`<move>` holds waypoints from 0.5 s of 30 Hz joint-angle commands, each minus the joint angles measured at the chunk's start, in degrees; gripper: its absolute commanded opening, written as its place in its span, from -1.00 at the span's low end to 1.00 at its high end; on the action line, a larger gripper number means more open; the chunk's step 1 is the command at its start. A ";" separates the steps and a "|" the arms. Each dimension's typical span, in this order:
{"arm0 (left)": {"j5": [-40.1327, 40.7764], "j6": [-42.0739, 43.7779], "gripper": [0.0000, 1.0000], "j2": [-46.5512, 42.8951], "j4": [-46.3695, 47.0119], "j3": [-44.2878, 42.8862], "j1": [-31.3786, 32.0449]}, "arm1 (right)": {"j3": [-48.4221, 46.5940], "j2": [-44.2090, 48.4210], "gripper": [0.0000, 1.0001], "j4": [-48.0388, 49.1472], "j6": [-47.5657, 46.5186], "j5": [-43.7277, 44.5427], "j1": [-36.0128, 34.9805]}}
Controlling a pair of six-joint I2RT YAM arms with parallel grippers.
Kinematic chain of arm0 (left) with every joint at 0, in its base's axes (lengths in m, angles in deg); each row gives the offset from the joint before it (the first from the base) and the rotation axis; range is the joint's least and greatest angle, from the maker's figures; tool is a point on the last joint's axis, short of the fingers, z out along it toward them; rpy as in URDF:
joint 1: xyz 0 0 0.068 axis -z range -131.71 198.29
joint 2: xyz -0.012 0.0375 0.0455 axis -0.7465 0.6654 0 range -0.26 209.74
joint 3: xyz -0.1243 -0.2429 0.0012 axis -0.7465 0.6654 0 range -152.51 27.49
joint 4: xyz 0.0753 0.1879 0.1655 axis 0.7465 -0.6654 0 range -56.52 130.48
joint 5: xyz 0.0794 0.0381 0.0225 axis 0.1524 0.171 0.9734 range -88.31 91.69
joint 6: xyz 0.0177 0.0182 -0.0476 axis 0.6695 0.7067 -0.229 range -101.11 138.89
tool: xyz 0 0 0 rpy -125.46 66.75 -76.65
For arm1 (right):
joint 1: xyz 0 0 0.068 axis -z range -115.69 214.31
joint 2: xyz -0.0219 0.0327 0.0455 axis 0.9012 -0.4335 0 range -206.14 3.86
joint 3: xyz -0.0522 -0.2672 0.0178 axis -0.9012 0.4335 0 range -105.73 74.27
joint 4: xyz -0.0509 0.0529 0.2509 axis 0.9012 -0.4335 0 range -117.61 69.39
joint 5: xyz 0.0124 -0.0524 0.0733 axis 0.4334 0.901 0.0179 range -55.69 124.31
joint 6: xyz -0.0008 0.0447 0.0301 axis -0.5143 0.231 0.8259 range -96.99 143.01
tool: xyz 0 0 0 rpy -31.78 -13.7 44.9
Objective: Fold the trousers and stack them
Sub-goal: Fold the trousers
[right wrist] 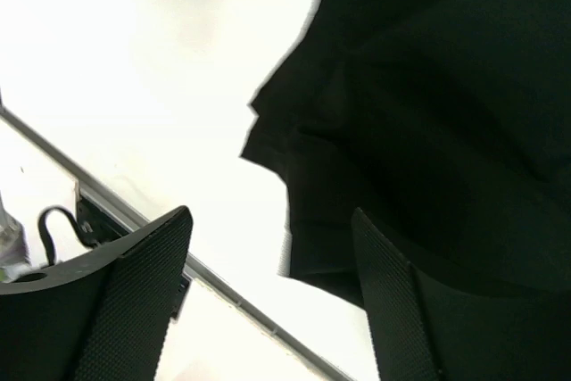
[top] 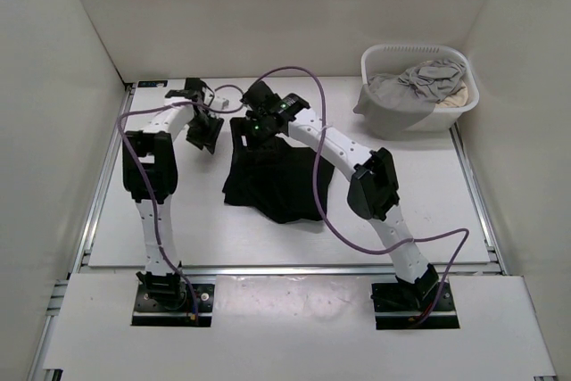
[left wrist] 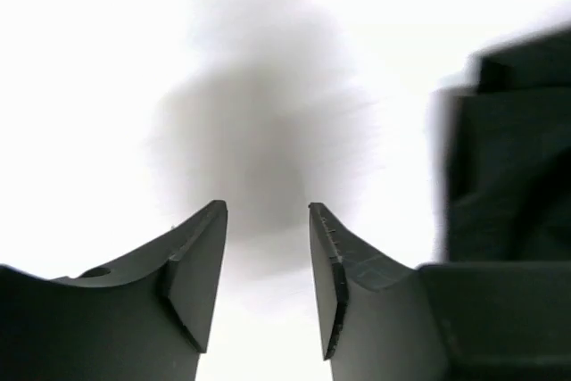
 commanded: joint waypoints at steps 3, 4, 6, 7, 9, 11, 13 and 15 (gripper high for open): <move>2.03 5.15 0.14 -5.22 -2.89 -6.49 -1.05 | 5.98 16.85 0.63 3.07 -6.22 7.69 -1.36; 0.37 5.85 0.17 -6.55 -2.90 -6.49 -0.10 | 9.14 19.58 0.68 3.07 -5.17 10.86 -1.36; -4.73 9.01 0.28 -9.71 -3.43 -3.61 2.53 | 20.64 27.75 0.72 3.07 -0.17 15.62 1.44; -5.97 9.89 0.32 -12.94 -3.43 -2.29 3.77 | 25.12 30.30 0.72 4.29 1.68 16.50 4.59; -11.21 11.13 0.41 -15.60 -3.43 0.70 6.66 | 39.40 37.25 0.72 6.05 6.24 16.51 8.03; -12.48 11.13 0.41 -17.28 -4.04 5.18 8.43 | 47.46 41.47 0.75 10.35 8.10 13.80 12.93; -13.79 11.13 0.46 -17.90 -4.83 10.08 9.92 | 56.40 42.89 0.78 14.73 9.51 10.19 16.55; -19.21 12.00 0.54 -19.30 -4.83 13.35 10.81 | 61.27 43.42 0.78 18.52 9.52 8.18 17.88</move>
